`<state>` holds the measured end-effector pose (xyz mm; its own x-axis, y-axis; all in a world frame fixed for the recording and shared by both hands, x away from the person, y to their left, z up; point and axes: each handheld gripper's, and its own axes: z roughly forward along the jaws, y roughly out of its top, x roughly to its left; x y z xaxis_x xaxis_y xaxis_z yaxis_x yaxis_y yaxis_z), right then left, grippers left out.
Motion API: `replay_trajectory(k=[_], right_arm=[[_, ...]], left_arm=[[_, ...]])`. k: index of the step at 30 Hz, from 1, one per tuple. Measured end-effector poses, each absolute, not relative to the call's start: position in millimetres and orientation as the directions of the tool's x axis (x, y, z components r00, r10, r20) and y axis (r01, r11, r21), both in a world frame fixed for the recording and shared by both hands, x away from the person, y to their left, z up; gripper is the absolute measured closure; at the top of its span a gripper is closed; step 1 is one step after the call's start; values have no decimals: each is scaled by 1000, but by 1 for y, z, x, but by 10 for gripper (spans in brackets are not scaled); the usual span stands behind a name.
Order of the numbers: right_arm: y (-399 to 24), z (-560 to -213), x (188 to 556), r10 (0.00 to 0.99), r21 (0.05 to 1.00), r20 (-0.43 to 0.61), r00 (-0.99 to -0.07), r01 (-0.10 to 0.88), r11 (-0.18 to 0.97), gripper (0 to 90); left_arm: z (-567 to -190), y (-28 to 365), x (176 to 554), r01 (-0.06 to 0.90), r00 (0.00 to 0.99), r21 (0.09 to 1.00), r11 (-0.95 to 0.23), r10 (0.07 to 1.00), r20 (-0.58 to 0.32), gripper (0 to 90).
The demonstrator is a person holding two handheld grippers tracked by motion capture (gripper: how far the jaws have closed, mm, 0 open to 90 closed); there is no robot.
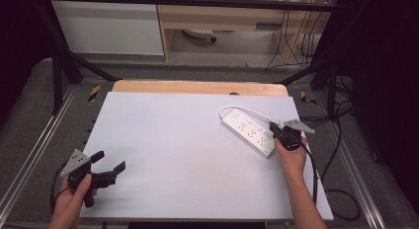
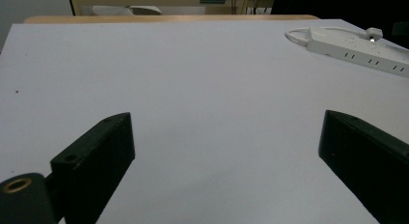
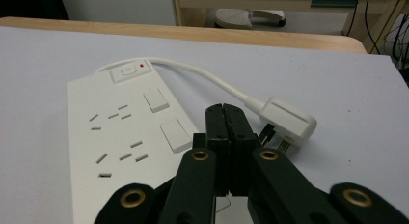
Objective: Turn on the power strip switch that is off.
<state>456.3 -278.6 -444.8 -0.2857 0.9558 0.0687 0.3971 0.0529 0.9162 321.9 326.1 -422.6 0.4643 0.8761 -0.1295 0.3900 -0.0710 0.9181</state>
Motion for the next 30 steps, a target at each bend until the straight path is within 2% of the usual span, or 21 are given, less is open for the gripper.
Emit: replay_trajectory(k=[30], right_arm=[[-269, -453, 456, 946, 893, 61, -319, 440, 91, 900]], left_arm=[[-422, 326, 322, 390, 466, 918, -77, 876, -124, 58]])
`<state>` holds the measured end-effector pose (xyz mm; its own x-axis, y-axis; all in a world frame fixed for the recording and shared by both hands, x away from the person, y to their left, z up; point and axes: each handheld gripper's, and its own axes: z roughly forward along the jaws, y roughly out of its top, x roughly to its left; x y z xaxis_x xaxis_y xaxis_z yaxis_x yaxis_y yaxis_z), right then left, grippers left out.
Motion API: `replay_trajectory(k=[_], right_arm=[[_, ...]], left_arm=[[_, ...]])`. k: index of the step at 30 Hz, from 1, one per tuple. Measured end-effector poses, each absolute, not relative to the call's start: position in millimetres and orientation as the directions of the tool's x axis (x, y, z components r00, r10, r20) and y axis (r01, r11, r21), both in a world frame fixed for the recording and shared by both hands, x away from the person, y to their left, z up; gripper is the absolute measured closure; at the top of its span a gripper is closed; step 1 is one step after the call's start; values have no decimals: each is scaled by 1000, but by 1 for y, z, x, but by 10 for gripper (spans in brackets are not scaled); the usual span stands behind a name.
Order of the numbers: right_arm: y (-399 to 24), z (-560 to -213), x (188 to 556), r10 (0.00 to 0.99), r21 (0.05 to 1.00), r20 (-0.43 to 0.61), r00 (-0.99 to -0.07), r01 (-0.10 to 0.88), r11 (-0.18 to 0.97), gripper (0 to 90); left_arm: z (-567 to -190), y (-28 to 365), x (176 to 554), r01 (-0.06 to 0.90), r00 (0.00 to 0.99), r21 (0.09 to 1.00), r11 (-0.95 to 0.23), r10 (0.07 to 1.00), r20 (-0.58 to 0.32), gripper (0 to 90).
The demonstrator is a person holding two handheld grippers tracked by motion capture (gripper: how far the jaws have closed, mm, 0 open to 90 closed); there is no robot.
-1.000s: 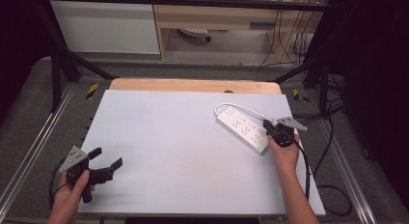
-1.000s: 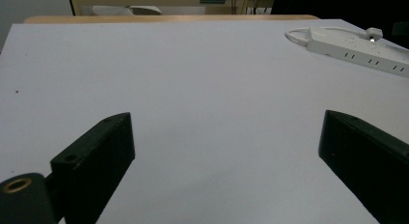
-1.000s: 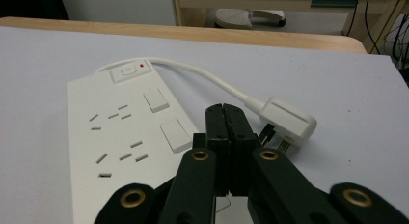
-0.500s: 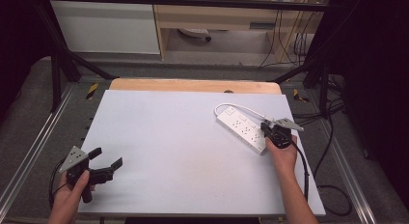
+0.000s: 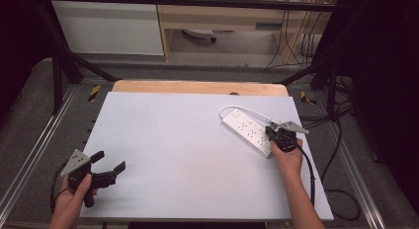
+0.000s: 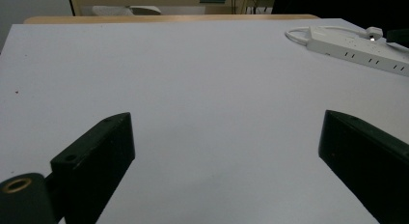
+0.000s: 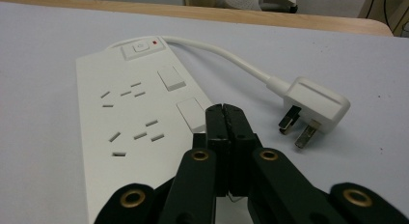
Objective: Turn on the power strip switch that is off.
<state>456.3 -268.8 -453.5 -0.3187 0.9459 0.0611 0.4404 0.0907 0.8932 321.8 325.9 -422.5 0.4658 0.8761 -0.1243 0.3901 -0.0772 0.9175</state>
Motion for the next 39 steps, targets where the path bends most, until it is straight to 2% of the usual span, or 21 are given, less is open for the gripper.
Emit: replay_trajectory(k=[39], right_arm=[[-267, -456, 456, 945, 890, 54, -323, 444, 101, 900]], left_arm=[[-423, 326, 322, 391, 472, 917, -82, 873, -123, 59]])
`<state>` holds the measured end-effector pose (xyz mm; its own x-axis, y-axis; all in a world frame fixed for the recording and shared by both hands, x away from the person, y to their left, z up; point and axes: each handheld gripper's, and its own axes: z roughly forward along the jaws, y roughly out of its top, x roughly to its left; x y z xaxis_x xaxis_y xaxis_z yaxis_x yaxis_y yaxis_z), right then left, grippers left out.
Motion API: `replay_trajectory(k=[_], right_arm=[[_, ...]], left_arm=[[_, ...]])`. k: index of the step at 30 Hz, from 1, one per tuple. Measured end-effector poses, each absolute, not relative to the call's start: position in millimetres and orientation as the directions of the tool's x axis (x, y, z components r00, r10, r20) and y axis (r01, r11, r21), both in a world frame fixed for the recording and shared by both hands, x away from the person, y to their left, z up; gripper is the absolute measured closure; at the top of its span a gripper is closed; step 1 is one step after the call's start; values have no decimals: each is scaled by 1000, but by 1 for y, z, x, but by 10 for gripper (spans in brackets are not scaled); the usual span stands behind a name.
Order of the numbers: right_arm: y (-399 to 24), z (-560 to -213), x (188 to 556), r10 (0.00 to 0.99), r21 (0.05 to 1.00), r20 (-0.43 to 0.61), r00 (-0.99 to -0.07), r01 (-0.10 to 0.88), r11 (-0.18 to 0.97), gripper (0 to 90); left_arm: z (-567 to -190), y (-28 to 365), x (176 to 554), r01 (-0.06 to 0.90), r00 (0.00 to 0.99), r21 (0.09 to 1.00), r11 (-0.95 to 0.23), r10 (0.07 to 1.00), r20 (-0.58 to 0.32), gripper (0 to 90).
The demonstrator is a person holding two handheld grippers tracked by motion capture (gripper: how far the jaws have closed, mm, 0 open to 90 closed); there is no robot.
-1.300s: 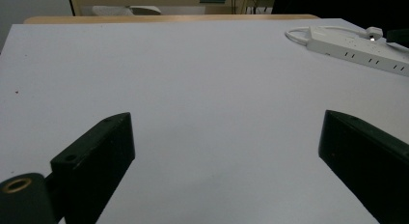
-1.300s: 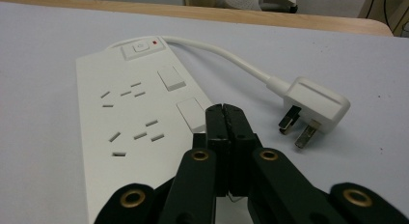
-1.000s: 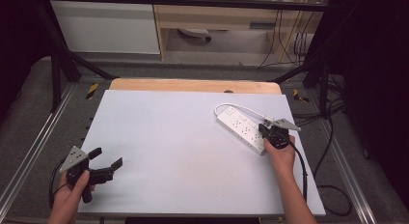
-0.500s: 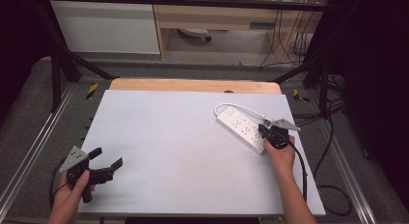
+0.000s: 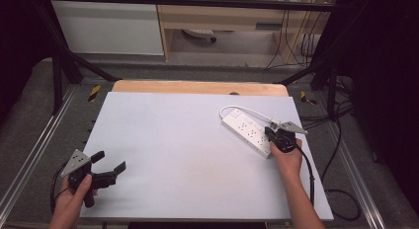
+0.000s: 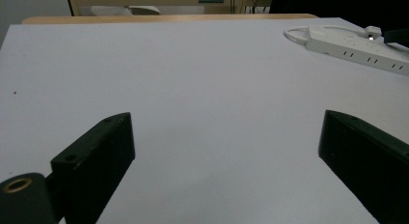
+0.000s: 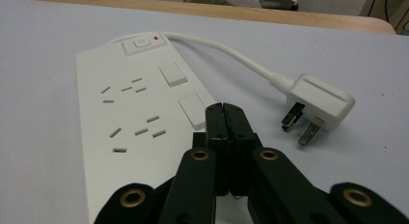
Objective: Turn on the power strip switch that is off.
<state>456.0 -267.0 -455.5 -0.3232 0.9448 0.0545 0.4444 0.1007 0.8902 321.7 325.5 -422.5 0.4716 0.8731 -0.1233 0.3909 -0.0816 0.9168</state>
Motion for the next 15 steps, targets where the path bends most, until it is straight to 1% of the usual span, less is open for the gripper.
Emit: replay_trajectory(k=[15], right_arm=[[-268, -456, 456, 945, 890, 61, -321, 446, 95, 900]], left_arm=[[-423, 325, 322, 391, 473, 917, -80, 872, -126, 59]])
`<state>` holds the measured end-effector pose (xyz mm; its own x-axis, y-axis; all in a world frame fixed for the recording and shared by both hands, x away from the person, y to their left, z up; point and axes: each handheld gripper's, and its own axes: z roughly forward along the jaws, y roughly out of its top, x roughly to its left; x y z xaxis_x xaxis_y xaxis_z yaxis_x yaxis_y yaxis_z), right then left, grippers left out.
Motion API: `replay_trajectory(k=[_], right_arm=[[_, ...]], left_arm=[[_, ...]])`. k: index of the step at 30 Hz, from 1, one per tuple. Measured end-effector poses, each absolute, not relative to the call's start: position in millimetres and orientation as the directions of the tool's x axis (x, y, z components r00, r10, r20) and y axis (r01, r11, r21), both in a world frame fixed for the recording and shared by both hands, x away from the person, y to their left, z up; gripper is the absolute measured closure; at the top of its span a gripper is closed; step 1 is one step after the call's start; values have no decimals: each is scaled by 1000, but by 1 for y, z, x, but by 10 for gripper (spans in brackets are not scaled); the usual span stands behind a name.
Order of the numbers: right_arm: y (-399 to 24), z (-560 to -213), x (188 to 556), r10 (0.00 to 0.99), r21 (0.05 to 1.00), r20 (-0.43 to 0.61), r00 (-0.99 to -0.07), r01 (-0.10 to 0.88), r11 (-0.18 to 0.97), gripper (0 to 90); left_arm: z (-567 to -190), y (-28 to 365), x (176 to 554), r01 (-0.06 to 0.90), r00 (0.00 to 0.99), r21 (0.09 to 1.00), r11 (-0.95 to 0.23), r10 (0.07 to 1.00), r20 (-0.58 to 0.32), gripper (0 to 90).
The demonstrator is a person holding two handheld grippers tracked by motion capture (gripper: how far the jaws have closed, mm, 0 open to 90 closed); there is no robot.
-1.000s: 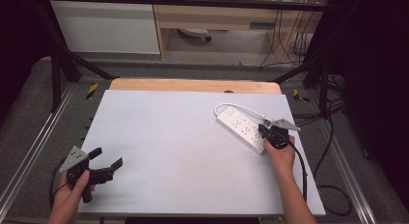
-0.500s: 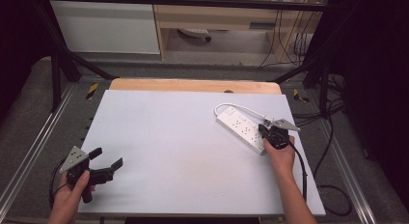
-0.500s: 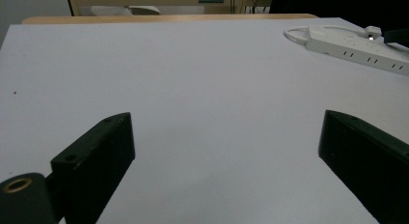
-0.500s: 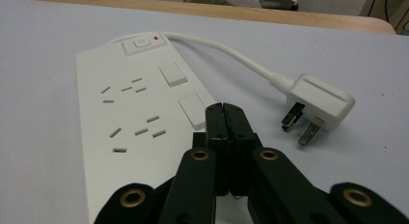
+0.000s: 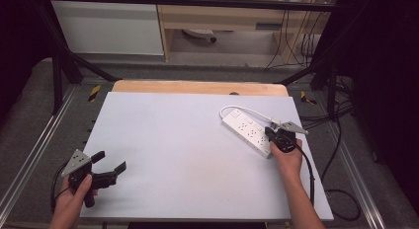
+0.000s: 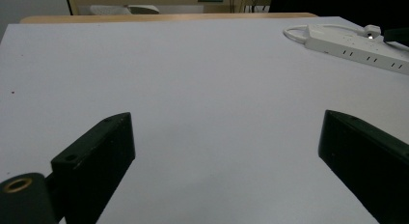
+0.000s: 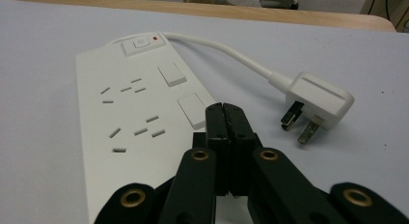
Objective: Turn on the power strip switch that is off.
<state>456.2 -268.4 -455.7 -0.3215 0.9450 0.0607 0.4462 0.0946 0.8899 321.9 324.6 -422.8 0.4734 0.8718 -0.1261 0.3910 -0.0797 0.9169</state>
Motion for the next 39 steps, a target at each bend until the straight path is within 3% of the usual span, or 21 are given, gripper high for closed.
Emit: replay_trajectory(k=[39], right_arm=[[-270, -457, 458, 946, 884, 70, -317, 459, 88, 900]], left_arm=[[-423, 324, 321, 392, 476, 916, -86, 871, -122, 59]])
